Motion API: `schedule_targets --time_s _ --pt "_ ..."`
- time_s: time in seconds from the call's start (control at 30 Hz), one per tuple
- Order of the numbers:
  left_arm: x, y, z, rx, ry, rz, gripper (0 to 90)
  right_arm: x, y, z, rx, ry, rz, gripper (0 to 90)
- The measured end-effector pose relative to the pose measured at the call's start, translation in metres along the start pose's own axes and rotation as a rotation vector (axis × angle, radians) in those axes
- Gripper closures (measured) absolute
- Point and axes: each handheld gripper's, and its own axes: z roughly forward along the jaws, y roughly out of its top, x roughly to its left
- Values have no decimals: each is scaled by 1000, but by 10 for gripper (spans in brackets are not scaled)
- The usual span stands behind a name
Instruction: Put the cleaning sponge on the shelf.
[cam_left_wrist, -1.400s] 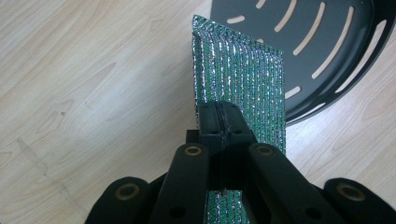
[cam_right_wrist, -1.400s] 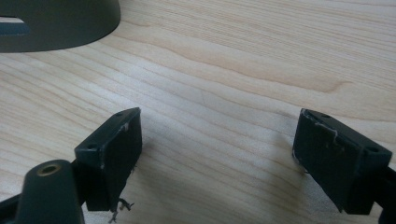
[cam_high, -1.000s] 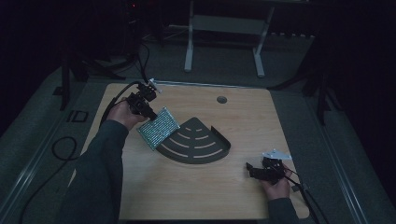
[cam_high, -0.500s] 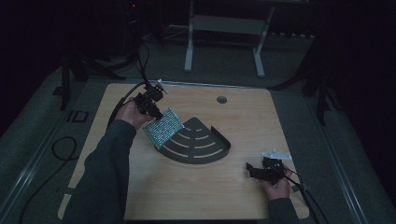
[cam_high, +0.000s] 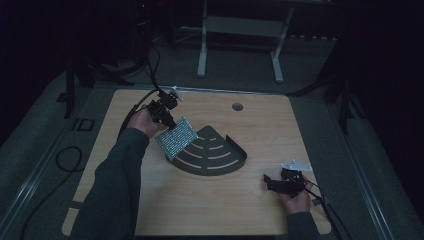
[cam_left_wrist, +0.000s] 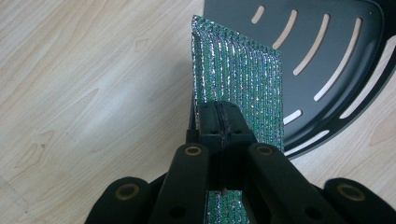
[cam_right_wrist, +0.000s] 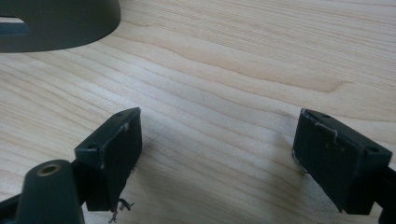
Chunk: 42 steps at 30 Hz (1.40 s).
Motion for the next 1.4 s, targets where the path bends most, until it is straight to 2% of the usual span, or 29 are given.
schedule_targets --time_s 0.9,1.4 --pt "-6 11 19 1 5 23 900 0 0 0 0 0 -1 153" --pt "-11 17 36 14 28 38 899 0 0 0 0 0 -2 153"
